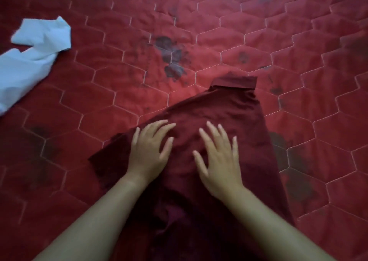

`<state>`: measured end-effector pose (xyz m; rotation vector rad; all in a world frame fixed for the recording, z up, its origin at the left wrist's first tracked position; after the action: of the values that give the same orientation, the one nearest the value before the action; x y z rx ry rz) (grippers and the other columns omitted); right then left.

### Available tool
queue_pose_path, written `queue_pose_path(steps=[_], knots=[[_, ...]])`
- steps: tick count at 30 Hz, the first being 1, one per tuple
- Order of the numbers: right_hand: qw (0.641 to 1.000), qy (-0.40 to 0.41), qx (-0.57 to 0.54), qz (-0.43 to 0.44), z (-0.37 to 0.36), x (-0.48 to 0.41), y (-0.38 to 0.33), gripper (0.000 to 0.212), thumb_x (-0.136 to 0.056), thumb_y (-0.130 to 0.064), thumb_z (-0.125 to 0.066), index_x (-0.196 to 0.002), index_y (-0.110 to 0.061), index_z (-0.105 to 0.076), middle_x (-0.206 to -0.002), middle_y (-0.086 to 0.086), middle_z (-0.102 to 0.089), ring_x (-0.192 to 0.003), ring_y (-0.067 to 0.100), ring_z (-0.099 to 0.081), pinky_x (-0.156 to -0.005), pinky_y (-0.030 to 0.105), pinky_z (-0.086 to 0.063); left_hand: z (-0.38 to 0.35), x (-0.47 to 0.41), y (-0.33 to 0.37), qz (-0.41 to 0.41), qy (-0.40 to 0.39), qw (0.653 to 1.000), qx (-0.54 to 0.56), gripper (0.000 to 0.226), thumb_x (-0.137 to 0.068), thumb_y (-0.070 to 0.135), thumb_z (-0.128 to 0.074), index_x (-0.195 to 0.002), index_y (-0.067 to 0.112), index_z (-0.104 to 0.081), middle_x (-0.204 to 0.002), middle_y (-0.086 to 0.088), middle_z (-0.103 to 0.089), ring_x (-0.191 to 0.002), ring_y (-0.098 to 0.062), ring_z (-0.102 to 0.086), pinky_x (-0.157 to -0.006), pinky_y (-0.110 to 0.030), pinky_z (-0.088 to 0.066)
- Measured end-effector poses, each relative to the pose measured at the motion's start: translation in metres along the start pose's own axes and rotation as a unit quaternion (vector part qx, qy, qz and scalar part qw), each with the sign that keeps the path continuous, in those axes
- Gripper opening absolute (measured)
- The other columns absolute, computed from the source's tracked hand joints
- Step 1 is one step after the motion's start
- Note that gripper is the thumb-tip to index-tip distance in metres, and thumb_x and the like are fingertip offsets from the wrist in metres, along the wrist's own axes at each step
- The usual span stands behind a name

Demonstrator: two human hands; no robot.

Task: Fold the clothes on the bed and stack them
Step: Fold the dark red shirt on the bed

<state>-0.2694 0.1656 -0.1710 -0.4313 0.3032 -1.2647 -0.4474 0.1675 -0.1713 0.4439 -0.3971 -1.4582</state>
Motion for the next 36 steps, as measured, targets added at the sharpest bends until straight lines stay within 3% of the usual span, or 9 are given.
queue_pose_path(steps=[3, 6, 11, 16, 22, 25, 27, 29, 36], knots=[[0.999, -0.046, -0.011, 0.011, -0.015, 0.038, -0.025, 0.054, -0.090, -0.043, -0.043, -0.140, -0.022, -0.039, -0.154, -0.004, -0.022, -0.143, 0.017, -0.009, -0.113, 0.047, -0.005, 0.038, 0.037, -0.035, 0.047, 0.056, 0.997, 0.007, 0.030, -0.086, 0.028, -0.051, -0.111, 0.018, -0.064, -0.118, -0.002, -0.060, -0.114, -0.022, -0.053, -0.099, -0.046, -0.039], [0.999, -0.041, -0.003, 0.024, -0.025, 0.056, -0.039, 0.051, -0.088, -0.043, -0.044, -0.133, -0.020, -0.048, -0.149, 0.000, -0.034, -0.139, 0.021, -0.019, -0.110, 0.048, -0.017, 0.059, 0.063, -0.068, 0.113, 0.080, 0.990, 0.000, 0.024, -0.084, 0.013, -0.063, -0.107, 0.012, -0.064, -0.116, -0.007, -0.059, -0.114, -0.026, -0.052, -0.099, -0.041, -0.038], [0.997, -0.043, 0.064, -0.016, -0.039, 0.057, -0.032, 0.056, -0.086, -0.048, -0.033, -0.133, -0.022, -0.049, -0.148, 0.002, -0.037, -0.137, 0.024, -0.026, -0.107, 0.056, -0.020, 0.063, 0.066, -0.103, 0.216, 0.069, 0.972, 0.054, 0.050, -0.086, 0.028, -0.062, -0.133, 0.017, -0.048, -0.137, -0.005, -0.047, -0.129, -0.024, -0.039, -0.108, -0.034, -0.028], [0.996, -0.029, 0.078, -0.014, -0.045, 0.061, -0.021, 0.056, -0.087, -0.048, -0.031, -0.135, -0.023, -0.047, -0.148, 0.002, -0.037, -0.137, 0.023, -0.027, -0.110, 0.047, -0.016, 0.050, 0.040, -0.103, 0.165, -0.010, 0.986, 0.036, 0.064, -0.086, 0.041, -0.059, -0.143, 0.035, -0.029, -0.139, 0.007, -0.044, -0.132, -0.018, -0.030, -0.105, -0.045, -0.021], [0.997, -0.029, 0.060, -0.040, -0.035, 0.067, -0.015, 0.057, -0.089, -0.047, -0.034, -0.140, -0.023, -0.040, -0.153, 0.000, -0.026, -0.142, 0.019, -0.015, -0.113, 0.039, -0.007, 0.053, 0.034, -0.098, 0.127, 0.020, 0.991, -0.040, 0.036, -0.082, 0.047, -0.061, -0.106, 0.020, -0.064, -0.112, 0.001, -0.047, -0.115, -0.022, -0.036, -0.096, -0.041, -0.025], [0.997, -0.023, 0.048, -0.055, -0.031, 0.071, -0.017, 0.052, -0.092, -0.041, -0.044, -0.141, -0.022, -0.038, -0.154, 0.001, -0.021, -0.143, 0.021, -0.011, -0.112, 0.044, -0.008, 0.064, 0.046, -0.092, 0.137, 0.044, 0.989, 0.032, 0.031, -0.081, 0.046, -0.064, -0.095, 0.019, -0.065, -0.109, 0.007, -0.057, -0.110, -0.016, -0.045, -0.094, -0.036, -0.033], [0.996, -0.034, 0.049, -0.073, -0.029, 0.077, -0.018, 0.054, -0.092, -0.039, -0.049, -0.142, -0.023, -0.036, -0.155, 0.000, -0.018, -0.143, 0.020, -0.008, -0.113, 0.046, -0.007, 0.072, 0.057, -0.087, 0.163, 0.038, 0.975, 0.144, 0.022, -0.078, 0.041, -0.068, -0.082, 0.020, -0.063, -0.085, 0.011, -0.065, -0.083, -0.006, -0.057, -0.079, -0.026, -0.046], [0.993, -0.051, 0.052, -0.094, -0.027, 0.084, -0.016, 0.056, -0.091, -0.040, -0.048, -0.143, -0.023, -0.033, -0.156, 0.000, -0.015, -0.144, 0.019, -0.006, -0.113, 0.046, -0.006, 0.076, 0.066, -0.083, 0.194, 0.032, 0.954, 0.226, 0.018, -0.077, 0.032, -0.073, -0.075, 0.018, -0.061, -0.067, 0.012, -0.061, -0.061, -0.001, -0.054, -0.061, -0.016, -0.045], [0.989, -0.032, 0.022, -0.145, -0.001, 0.108, -0.010, 0.058, -0.091, -0.040, -0.048, -0.142, -0.018, -0.033, -0.154, 0.001, -0.018, -0.143, 0.020, -0.010, -0.112, 0.047, -0.015, 0.091, 0.061, -0.040, 0.207, 0.135, 0.930, 0.270, 0.013, -0.075, 0.022, -0.075, -0.082, 0.018, -0.064, -0.072, 0.011, -0.064, -0.059, 0.011, -0.055, -0.061, -0.006, -0.043]])
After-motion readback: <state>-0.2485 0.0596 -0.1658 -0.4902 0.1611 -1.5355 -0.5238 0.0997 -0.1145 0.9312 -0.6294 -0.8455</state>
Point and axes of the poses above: each hand's wrist, its own x-axis away from the middle knuckle, its own z-axis out of the back of the hand, y = z × x, the point moved 1 cm from there along -x, towards the middle knuckle
